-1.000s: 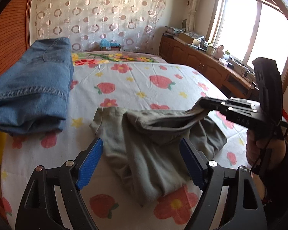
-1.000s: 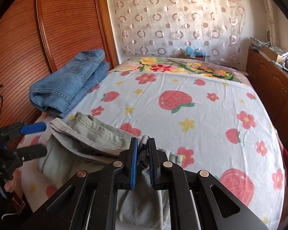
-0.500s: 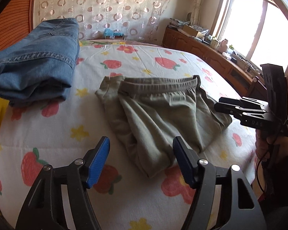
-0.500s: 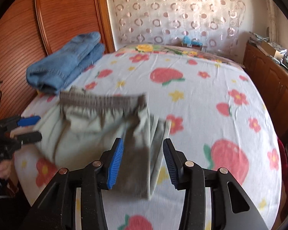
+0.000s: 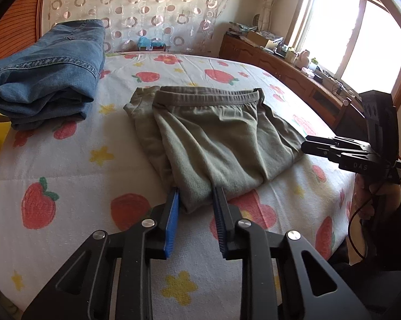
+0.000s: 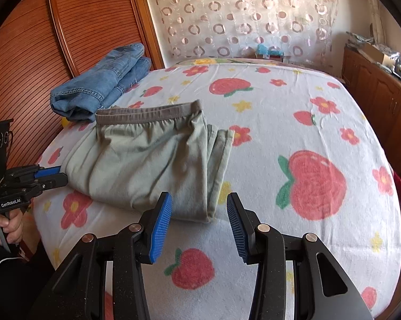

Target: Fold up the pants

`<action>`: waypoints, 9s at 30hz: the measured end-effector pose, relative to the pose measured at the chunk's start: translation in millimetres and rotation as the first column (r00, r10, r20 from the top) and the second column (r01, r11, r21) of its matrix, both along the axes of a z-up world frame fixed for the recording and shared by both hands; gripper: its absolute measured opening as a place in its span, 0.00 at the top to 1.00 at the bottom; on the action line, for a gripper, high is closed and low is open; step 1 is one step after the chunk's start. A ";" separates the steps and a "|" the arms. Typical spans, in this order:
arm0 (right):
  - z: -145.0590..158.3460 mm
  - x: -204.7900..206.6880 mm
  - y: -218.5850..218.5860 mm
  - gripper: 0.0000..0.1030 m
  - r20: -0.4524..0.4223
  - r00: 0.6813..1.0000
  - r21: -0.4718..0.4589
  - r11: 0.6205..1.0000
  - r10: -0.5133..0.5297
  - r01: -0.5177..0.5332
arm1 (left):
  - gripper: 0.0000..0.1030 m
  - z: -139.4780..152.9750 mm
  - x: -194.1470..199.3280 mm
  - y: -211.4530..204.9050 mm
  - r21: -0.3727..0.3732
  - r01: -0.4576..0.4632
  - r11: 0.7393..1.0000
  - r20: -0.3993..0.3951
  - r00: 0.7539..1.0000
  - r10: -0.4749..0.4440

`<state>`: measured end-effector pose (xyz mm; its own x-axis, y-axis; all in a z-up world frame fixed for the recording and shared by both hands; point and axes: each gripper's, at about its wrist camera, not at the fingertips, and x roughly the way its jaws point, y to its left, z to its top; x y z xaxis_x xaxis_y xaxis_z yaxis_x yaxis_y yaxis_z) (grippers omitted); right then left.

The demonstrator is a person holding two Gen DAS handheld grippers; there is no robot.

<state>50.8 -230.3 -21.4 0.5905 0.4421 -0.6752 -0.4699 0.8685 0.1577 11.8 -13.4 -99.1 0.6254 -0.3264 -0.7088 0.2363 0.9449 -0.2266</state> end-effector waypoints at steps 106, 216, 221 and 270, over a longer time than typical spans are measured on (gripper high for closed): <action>-1.1 -2.2 53.2 0.33 0.080 0.996 -0.154 0.988 0.027 -0.015 | 0.17 -4.3 46.6 16.7 0.135 -0.087 0.987 0.007 0.996 0.087; 64.3 24.7 34.2 0.88 0.272 0.961 -0.008 0.998 0.059 -0.059 | 0.87 97.3 66.1 0.1 0.031 -0.004 1.000 0.279 0.960 -0.005; 69.9 50.7 46.2 0.88 0.261 0.962 -0.023 0.997 0.082 -0.079 | 0.87 95.4 78.8 7.8 0.030 -0.022 0.999 0.266 0.964 0.013; 118.2 199.2 167.1 0.88 0.417 0.843 -0.114 0.939 0.341 -0.323 | 0.87 131.5 116.7 129.4 0.040 -0.295 0.955 0.335 0.904 0.265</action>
<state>250.1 -63.2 96.8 0.6452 0.6428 -0.4129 -0.7448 0.6497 -0.1524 128.5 116.0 32.5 0.8806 -0.0503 -0.4711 0.0050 0.9953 -0.0969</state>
